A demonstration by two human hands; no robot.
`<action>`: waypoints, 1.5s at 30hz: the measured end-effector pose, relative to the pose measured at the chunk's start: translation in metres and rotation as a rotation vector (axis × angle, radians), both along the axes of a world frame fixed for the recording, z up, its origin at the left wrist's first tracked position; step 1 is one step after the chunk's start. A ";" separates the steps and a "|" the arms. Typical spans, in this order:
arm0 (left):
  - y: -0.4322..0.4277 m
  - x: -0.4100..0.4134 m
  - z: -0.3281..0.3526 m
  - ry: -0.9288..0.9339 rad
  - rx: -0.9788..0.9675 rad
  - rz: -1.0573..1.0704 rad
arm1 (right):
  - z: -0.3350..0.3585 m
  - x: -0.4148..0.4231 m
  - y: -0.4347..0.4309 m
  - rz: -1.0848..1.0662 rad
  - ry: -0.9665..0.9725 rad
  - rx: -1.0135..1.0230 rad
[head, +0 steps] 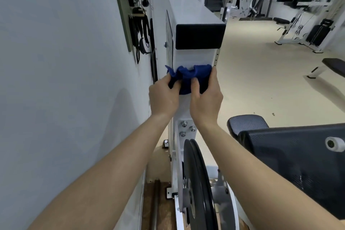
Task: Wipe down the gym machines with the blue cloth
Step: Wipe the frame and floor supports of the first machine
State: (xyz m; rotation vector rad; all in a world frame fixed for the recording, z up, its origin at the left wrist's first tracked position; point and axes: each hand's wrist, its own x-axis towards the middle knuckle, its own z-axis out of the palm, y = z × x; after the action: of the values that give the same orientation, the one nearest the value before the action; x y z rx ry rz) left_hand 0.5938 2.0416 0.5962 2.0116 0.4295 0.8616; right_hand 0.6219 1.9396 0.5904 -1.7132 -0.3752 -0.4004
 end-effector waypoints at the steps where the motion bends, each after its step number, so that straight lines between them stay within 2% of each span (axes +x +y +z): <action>1: 0.000 0.001 0.012 -0.037 0.009 0.005 | 0.010 0.002 0.000 -0.016 -0.003 0.024; 4: -0.001 0.010 0.049 -0.198 0.026 0.031 | 0.043 0.015 -0.001 -0.106 -0.100 0.064; 6: -0.002 0.015 0.056 -0.239 0.026 0.047 | 0.049 0.020 0.001 -0.126 -0.129 0.042; 9: -0.002 0.011 0.036 -0.161 0.023 0.012 | 0.027 0.016 0.000 -0.099 -0.100 -0.041; 13: 0.010 0.000 -0.010 0.010 0.015 -0.076 | -0.013 0.007 -0.010 -0.046 0.095 -0.178; 16: 0.020 -0.011 -0.030 0.089 -0.032 -0.084 | -0.018 -0.002 -0.015 -0.071 0.140 -0.266; 20: 0.021 -0.039 -0.043 0.086 -0.125 -0.082 | -0.014 -0.029 -0.013 -0.082 0.131 -0.187; 26: 0.016 -0.090 -0.064 0.070 -0.238 0.063 | -0.021 -0.074 -0.008 0.041 0.222 -0.109; 33: 0.010 -0.148 -0.091 0.066 -0.349 0.189 | -0.031 -0.122 -0.003 0.135 0.220 -0.198; 40: 0.021 -0.192 -0.160 0.102 -0.459 0.310 | -0.103 -0.184 0.026 0.166 0.351 -0.203; 45: 0.034 -0.188 -0.220 0.103 -0.501 0.271 | -0.178 -0.195 0.043 0.100 0.388 -0.098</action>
State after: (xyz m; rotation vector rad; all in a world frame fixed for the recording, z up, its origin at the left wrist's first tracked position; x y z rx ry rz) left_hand 0.4058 2.0759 0.3758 1.5558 0.8978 0.7224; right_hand 0.4268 1.9829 0.4128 -1.8124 -0.1967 0.0275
